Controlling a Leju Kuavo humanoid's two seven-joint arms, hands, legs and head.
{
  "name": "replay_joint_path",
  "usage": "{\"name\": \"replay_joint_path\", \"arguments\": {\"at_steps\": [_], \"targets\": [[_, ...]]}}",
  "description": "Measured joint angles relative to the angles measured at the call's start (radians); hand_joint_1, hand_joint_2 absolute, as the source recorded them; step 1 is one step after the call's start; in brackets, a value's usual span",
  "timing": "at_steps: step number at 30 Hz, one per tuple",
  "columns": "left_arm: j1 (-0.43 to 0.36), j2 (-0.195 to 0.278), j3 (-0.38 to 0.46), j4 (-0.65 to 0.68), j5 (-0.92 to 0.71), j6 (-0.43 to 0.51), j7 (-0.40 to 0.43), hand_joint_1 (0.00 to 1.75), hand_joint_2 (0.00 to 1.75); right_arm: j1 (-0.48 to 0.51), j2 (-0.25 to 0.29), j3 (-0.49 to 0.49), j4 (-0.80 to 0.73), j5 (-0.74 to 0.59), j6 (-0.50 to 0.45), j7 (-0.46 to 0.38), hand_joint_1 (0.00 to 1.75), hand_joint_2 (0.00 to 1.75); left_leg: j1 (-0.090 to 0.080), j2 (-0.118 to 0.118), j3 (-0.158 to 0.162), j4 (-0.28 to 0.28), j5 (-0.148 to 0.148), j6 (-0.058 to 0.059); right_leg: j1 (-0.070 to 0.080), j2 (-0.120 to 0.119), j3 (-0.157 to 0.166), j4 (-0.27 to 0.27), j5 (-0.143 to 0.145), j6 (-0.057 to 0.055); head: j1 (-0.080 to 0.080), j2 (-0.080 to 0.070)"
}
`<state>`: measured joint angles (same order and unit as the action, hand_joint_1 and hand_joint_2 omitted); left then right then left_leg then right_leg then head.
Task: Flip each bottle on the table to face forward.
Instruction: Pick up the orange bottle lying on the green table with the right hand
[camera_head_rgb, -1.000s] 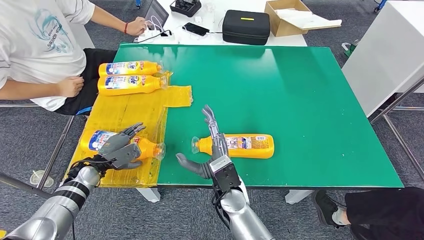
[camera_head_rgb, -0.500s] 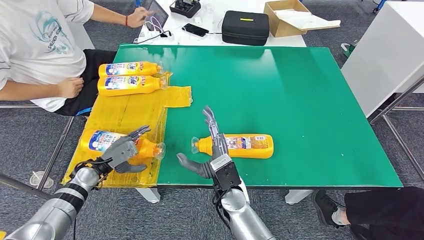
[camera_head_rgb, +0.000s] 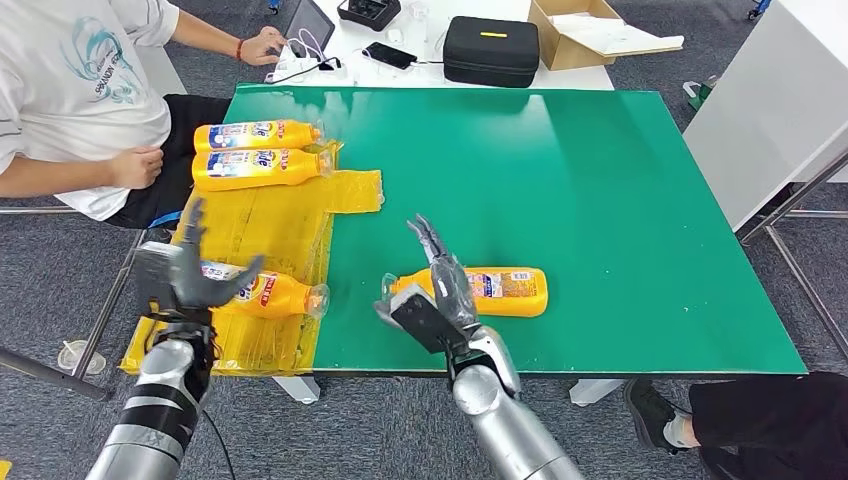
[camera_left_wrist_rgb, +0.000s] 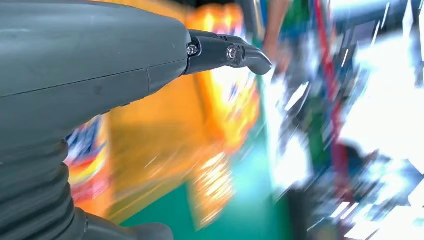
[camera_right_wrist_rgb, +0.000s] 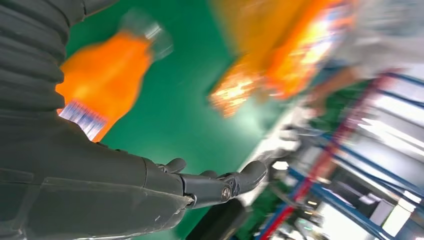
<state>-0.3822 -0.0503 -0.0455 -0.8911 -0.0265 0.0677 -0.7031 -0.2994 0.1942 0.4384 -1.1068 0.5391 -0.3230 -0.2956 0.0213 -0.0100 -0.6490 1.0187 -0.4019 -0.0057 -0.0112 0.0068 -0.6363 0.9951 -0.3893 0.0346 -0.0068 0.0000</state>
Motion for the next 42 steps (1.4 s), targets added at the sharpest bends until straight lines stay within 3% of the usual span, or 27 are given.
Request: {"name": "replay_joint_path", "arguments": {"at_steps": [5, 10, 19, 23, 30, 42], "targets": [[0.043, -0.05, 0.147, -0.161, -0.02, 0.047, 0.0, 0.0, 1.75, -0.067, -0.1, -0.017, 0.039, 0.13, 0.09, 0.141, 0.0, 1.75, 0.0, -0.001, -0.001, 0.0, 0.0, 0.0, 0.0, 0.0, 0.0, 0.0, 0.0, 0.0, 0.0, 0.0], [0.076, -0.073, 0.196, -0.225, -0.046, 0.062, 0.0, 0.0, 1.75, -0.102, -0.154, -0.028, 0.069, 0.154, 0.118, 0.171, 0.0, 1.75, 0.0, -0.001, -0.002, 0.0, 0.0, 0.0, 0.0, 0.0, -0.001, 0.0, 0.0, 0.0, 0.0, 0.0], [0.079, -0.078, 0.205, -0.231, -0.105, 0.092, 0.0, 0.0, 1.75, -0.121, -0.184, -0.028, 0.098, 0.186, 0.172, 0.227, 0.0, 1.75, 0.0, -0.001, -0.002, 0.0, 0.0, 0.0, 0.0, 0.0, -0.001, 0.0, 0.0, 0.0, 0.0, 0.0], [0.059, -0.083, 0.205, -0.176, -0.153, 0.098, 0.001, 0.0, 1.75, -0.173, -0.238, -0.025, 0.207, 0.169, 0.294, 0.23, 0.0, 1.75, 0.0, -0.001, -0.002, 0.001, 0.0, 0.0, 0.0, 0.0, -0.001, 0.0, 0.0, 0.0, 0.0, 0.0], [0.03, -0.092, 0.191, -0.107, -0.161, 0.077, 0.002, 0.0, 1.75, -0.243, -0.278, 0.011, 0.288, 0.142, 0.407, 0.211, 0.0, 1.75, 0.0, -0.001, -0.002, 0.001, 0.0, 0.0, 0.0, 0.0, -0.001, 0.0, 0.0, 0.0, 0.0, 0.0], [0.013, -0.096, 0.182, -0.06, -0.161, 0.076, 0.001, 0.0, 1.75, -0.278, -0.3, 0.042, 0.338, 0.139, 0.422, 0.209, 0.0, 1.75, 0.0, -0.001, -0.001, 0.001, 0.0, 0.001, 0.0, 0.0, 0.0, 0.0, 0.0, 0.0, 0.0, 0.0]]}}
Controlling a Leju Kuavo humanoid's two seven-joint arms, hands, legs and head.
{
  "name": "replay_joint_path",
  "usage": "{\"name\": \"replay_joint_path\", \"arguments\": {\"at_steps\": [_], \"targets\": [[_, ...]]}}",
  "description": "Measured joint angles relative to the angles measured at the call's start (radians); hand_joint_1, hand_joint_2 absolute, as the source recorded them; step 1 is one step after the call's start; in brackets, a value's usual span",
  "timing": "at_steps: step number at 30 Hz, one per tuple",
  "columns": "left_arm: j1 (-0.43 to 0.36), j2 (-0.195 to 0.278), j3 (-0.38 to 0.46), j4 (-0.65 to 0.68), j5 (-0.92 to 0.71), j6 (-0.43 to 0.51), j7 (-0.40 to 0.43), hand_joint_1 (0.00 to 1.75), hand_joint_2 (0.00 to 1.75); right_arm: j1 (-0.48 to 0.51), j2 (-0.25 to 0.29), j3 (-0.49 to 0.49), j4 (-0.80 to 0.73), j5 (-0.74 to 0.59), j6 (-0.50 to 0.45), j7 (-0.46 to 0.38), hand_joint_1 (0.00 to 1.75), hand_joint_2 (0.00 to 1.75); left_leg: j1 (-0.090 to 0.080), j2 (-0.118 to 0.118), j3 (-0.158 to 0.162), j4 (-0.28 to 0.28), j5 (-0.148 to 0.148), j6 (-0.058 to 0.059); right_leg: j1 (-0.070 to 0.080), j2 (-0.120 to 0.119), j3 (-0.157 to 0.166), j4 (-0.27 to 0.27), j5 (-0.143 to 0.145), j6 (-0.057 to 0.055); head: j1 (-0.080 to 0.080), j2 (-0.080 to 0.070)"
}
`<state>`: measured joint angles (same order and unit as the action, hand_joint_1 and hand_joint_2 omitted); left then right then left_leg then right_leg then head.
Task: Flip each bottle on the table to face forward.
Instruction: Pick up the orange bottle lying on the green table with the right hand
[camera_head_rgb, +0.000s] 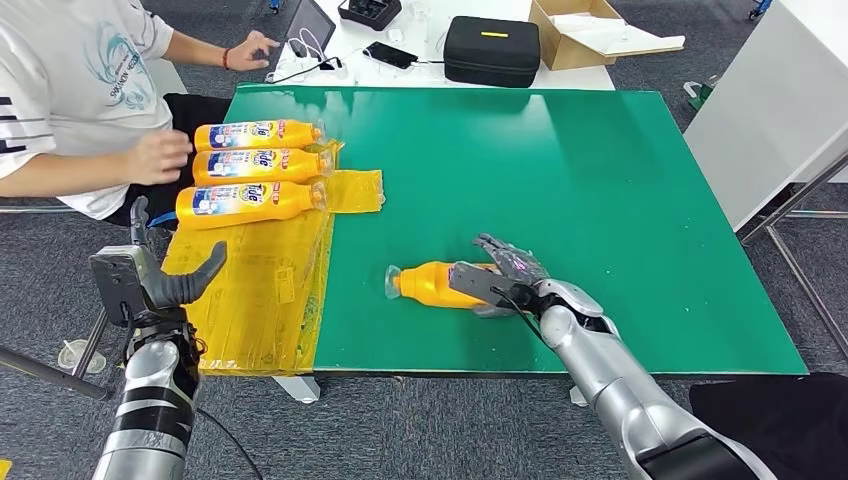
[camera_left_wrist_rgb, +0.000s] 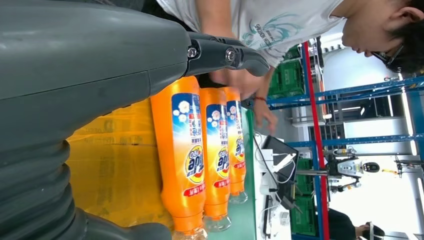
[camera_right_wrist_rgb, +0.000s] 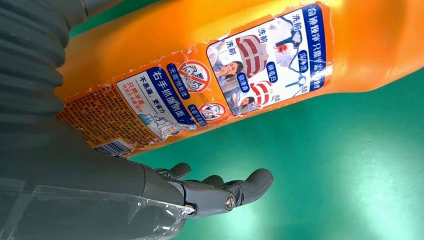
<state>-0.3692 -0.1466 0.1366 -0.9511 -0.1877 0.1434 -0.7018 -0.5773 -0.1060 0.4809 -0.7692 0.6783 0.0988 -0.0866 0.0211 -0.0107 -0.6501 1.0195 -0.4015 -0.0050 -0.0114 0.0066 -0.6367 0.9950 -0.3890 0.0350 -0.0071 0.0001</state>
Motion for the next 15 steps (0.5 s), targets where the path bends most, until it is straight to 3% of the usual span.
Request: {"name": "replay_joint_path", "arguments": {"at_steps": [15], "targets": [[-0.027, -0.002, -0.006, 0.058, 0.006, -0.027, 0.006, 0.0, 1.75, -0.085, -0.035, 0.092, 0.082, -0.007, 0.114, 0.006, 0.0, 1.75, 0.0, 0.0, 0.001, 0.0, 0.0, 0.0, 0.0, 0.0, 0.001, 0.0, 0.0, 0.0, 0.0, 0.0]]}}
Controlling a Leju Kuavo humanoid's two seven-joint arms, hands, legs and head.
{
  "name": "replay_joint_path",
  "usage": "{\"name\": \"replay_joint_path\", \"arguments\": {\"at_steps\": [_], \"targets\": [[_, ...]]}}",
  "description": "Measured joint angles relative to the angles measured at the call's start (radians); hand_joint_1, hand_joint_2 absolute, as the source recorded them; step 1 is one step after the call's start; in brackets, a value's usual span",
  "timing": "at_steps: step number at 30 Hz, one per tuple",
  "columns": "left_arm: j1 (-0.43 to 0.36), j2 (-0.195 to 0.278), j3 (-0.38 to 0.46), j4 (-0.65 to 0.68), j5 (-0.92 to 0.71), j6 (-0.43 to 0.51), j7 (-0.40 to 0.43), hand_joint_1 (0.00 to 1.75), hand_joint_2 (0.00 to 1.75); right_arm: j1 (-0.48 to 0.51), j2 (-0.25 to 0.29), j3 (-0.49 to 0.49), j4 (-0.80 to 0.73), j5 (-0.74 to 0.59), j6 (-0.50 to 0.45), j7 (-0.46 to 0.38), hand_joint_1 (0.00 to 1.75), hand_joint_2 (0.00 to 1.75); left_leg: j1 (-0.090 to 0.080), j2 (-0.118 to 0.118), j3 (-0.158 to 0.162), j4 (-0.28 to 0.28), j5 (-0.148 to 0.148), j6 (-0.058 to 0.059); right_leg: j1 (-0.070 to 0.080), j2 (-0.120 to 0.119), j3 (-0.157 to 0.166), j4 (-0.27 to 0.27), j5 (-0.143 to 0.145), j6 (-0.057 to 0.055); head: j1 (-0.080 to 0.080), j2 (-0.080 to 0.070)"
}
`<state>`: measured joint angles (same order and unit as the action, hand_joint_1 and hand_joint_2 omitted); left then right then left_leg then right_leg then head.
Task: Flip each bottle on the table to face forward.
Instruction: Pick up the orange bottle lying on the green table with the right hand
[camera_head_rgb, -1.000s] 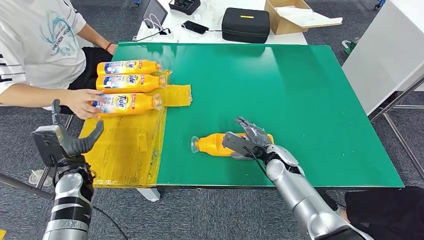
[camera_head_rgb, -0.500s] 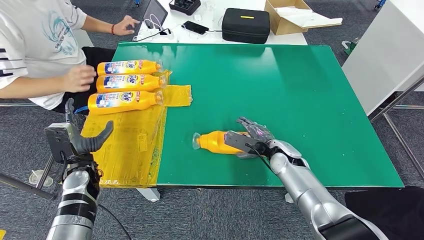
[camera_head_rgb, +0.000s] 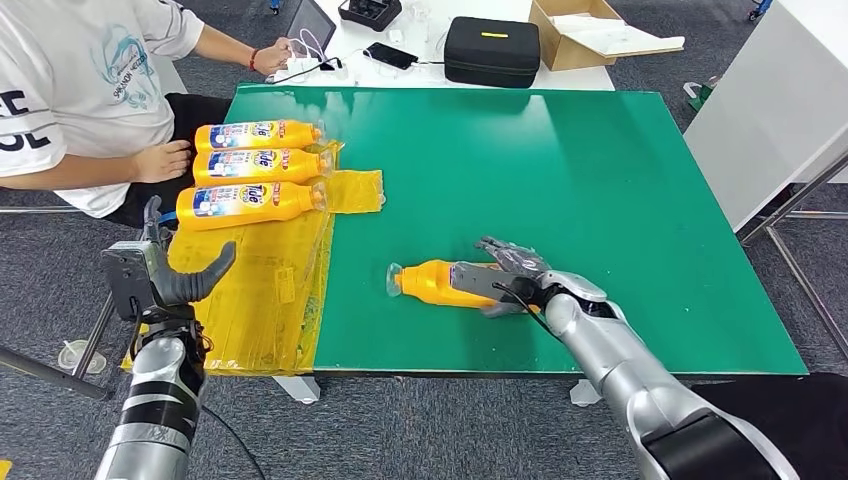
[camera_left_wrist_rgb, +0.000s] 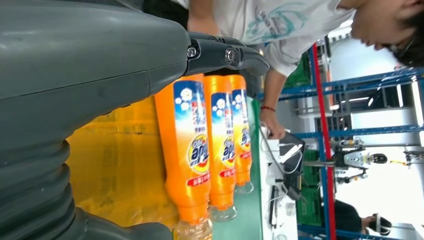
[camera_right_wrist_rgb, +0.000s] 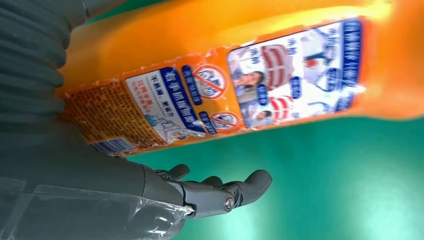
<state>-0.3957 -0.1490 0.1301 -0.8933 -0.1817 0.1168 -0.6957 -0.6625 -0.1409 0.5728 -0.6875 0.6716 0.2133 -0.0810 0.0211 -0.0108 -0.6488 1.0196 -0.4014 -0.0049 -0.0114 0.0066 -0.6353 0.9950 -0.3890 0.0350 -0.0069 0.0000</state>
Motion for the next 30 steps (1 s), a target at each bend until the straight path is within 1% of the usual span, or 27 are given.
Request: {"name": "replay_joint_path", "arguments": {"at_steps": [1, 2, 3, 5, 6, 7, 12, 16, 19, 22, 30], "targets": [[-0.002, 0.0, 0.0, 0.006, 0.003, -0.004, 0.002, 0.0, 1.75, -0.01, -0.006, 0.012, 0.006, 0.003, 0.02, -0.001, 0.0, 1.75, 0.0, 0.0, 0.0, 0.0, 0.0, 0.0, 0.0, 0.0, 0.0, 0.0, 0.0, 0.0, 0.0, 0.0], [-0.003, 0.0, 0.0, 0.011, 0.006, -0.008, 0.005, 0.0, 1.75, -0.021, -0.012, 0.024, 0.011, 0.006, 0.045, -0.002, 0.07, 1.75, 0.0, 0.0, 0.0, 0.0, 0.0, 0.0, 0.0, 0.0, 0.0, 0.0, 0.0, 0.0, 0.0, 0.0], [-0.006, -0.001, 0.0, 0.017, 0.01, -0.014, 0.009, 0.0, 1.75, -0.033, -0.019, 0.038, 0.017, 0.009, 0.073, -0.005, 0.41, 1.75, 0.0, 0.0, 0.0, 0.0, 0.0, 0.0, 0.0, 0.0, 0.0, 0.0, 0.0, 0.0, 0.0, 0.0], [-0.011, -0.001, 0.0, 0.031, 0.02, -0.025, 0.016, 0.0, 1.75, -0.058, -0.031, 0.07, 0.031, 0.005, 0.127, -0.011, 1.27, 1.75, 0.0, 0.0, 0.0, 0.0, 0.0, 0.0, 0.0, 0.0, 0.0, 0.0, 0.0, 0.0, 0.0, 0.0], [-0.014, -0.002, 0.0, 0.04, 0.026, -0.03, 0.018, 0.0, 1.75, -0.069, -0.037, 0.087, 0.038, -0.002, 0.146, -0.013, 1.64, 1.75, 0.0, 0.0, 0.0, 0.0, 0.0, 0.0, 0.0, 0.0, 0.0, 0.0, 0.0, 0.0, 0.0, 0.0], [-0.017, -0.002, 0.0, 0.048, 0.032, -0.033, 0.019, 0.0, 1.75, -0.078, -0.042, 0.105, 0.045, -0.011, 0.161, -0.015, 1.73, 1.75, 0.0, 0.0, 0.0, 0.0, 0.0, 0.0, 0.0, 0.0, 0.0, 0.0, 0.0, 0.0, 0.0, 0.0], [-0.031, -0.008, 0.0, 0.079, 0.056, -0.047, 0.019, 0.0, 1.75, -0.118, -0.07, 0.183, 0.063, -0.065, 0.215, -0.02, 1.75, 1.75, 0.0, 0.0, 0.0, 0.0, 0.0, 0.0, 0.0, 0.0, 0.0, 0.0, 0.0, 0.0, 0.0, 0.0], [-0.034, -0.012, 0.0, 0.094, 0.073, -0.058, 0.019, 0.0, 1.75, -0.134, -0.108, 0.23, 0.059, -0.137, 0.244, -0.02, 1.75, 1.75, 0.0, -0.001, -0.001, 0.0, 0.0, 0.0, 0.0, 0.0, 0.0, 0.0, 0.0, 0.0, 0.0, 0.0], [-0.035, -0.016, 0.0, 0.102, 0.083, -0.063, 0.017, 0.0, 1.75, -0.136, -0.14, 0.257, 0.043, -0.19, 0.247, -0.02, 1.75, 1.75, -0.001, -0.001, -0.001, 0.0, 0.0, 0.0, -0.001, 0.0, 0.0, 0.0, 0.0, 0.001, 0.0, 0.0], [-0.036, -0.019, 0.0, 0.107, 0.087, -0.065, 0.017, 0.0, 1.75, -0.136, -0.162, 0.278, 0.028, -0.21, 0.247, -0.018, 1.75, 1.75, -0.001, -0.001, -0.001, 0.0, 0.0, 0.0, -0.001, 0.0, 0.0, 0.0, 0.0, 0.001, 0.0, 0.0], [-0.04, -0.024, 0.0, 0.115, 0.088, -0.066, 0.017, 0.0, 1.75, -0.136, -0.187, 0.304, 0.009, -0.221, 0.244, -0.011, 1.75, 1.75, 0.0, 0.0, -0.001, 0.0, 0.0, 0.0, 0.0, 0.0, 0.0, 0.0, 0.0, 0.001, 0.0, 0.0]]}}
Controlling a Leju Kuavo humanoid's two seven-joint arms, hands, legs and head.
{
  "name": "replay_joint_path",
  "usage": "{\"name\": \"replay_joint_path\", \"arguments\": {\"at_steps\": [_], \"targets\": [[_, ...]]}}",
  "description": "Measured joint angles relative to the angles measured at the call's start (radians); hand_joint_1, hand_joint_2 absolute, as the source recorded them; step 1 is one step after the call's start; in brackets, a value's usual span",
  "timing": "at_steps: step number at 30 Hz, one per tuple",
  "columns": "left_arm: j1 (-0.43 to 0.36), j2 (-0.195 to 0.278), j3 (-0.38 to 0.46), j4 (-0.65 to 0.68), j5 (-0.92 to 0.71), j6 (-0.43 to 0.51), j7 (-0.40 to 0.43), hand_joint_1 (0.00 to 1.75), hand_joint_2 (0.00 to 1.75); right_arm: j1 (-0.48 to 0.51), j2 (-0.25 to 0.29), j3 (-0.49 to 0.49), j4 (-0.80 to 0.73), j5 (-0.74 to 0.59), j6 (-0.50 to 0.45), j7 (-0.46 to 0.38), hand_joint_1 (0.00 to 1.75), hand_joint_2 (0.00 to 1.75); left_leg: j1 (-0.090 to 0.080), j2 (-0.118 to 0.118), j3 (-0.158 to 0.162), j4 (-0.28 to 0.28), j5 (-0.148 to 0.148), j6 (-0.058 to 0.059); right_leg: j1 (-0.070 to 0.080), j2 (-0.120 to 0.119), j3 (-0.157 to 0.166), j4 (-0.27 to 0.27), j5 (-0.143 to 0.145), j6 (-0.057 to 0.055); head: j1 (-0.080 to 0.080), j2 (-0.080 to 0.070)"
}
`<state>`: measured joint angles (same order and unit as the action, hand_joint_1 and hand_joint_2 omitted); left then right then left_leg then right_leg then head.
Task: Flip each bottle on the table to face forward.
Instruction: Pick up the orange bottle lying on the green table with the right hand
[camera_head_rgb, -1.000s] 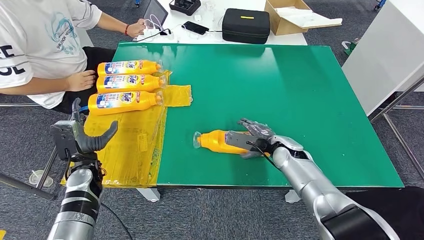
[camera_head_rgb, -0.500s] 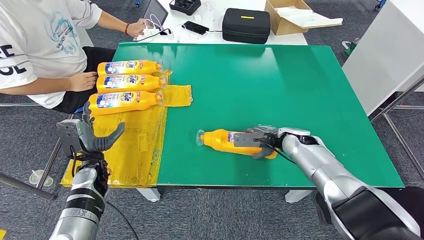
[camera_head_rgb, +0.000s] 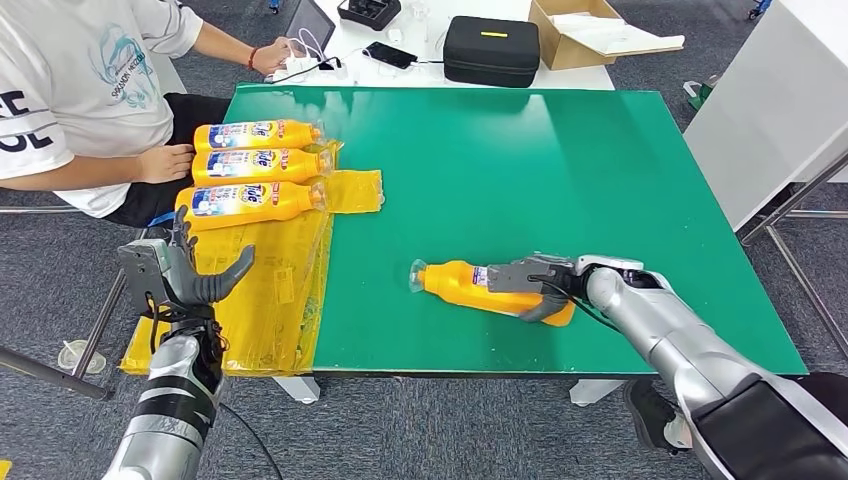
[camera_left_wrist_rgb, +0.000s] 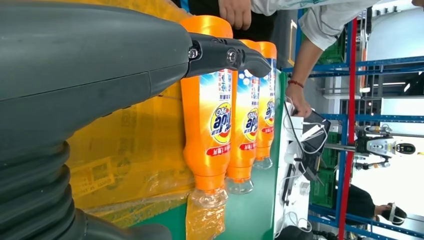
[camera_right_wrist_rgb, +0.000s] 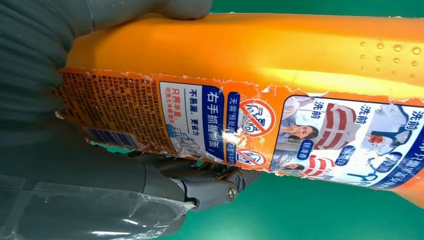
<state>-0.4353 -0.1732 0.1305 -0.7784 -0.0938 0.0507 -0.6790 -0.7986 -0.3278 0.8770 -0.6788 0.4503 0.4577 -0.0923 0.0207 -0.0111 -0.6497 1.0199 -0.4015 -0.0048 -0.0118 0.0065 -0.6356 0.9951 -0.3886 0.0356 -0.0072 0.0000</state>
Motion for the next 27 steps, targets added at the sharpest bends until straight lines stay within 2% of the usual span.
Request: {"name": "replay_joint_path", "arguments": {"at_steps": [17, 19, 22, 24, 27], "targets": [[-0.002, -0.001, 0.0, 0.006, 0.0, -0.001, 0.0, 0.0, 1.75, 0.001, -0.008, 0.018, -0.008, -0.016, -0.022, -0.006, 1.75, 1.75, 0.0, 0.0, 0.0, 0.0, 0.0, 0.0, 0.0, 0.0, 0.0, 0.0, 0.0, 0.0, 0.0, 0.0], [-0.002, -0.001, 0.0, 0.005, 0.002, -0.001, 0.0, 0.0, 1.75, 0.019, -0.009, 0.01, -0.021, -0.047, -0.108, -0.021, 1.75, 1.75, 0.0, 0.0, 0.0, 0.0, 0.0, 0.0, 0.0, 0.0, 0.0, 0.0, 0.0, 0.0, 0.0, 0.0], [0.013, -0.002, 0.0, -0.008, 0.009, -0.003, 0.01, 0.0, 1.75, 0.103, 0.017, -0.052, -0.079, -0.054, -0.385, -0.037, 1.75, 1.75, 0.0, -0.001, -0.001, 0.0, 0.0, 0.0, 0.001, 0.0, 0.0, 0.0, 0.0, 0.0, 0.0, 0.0], [0.035, -0.004, 0.0, -0.034, 0.016, -0.008, 0.025, 0.0, 1.75, 0.188, 0.059, -0.128, -0.148, -0.008, -0.571, -0.048, 1.75, 1.75, 0.001, 0.0, -0.001, 0.0, -0.001, 0.0, 0.001, 0.0, -0.001, 0.0, 0.0, 0.0, 0.0, 0.0], [0.073, -0.014, -0.003, -0.086, 0.049, -0.042, 0.062, 0.0, 1.75, 0.333, 0.148, -0.267, -0.295, 0.11, -0.793, -0.104, 1.75, 1.75, 0.001, 0.0, -0.002, -0.001, -0.001, -0.001, 0.002, 0.0, -0.003, 0.0, -0.001, -0.001, 0.0, 0.0]]}}
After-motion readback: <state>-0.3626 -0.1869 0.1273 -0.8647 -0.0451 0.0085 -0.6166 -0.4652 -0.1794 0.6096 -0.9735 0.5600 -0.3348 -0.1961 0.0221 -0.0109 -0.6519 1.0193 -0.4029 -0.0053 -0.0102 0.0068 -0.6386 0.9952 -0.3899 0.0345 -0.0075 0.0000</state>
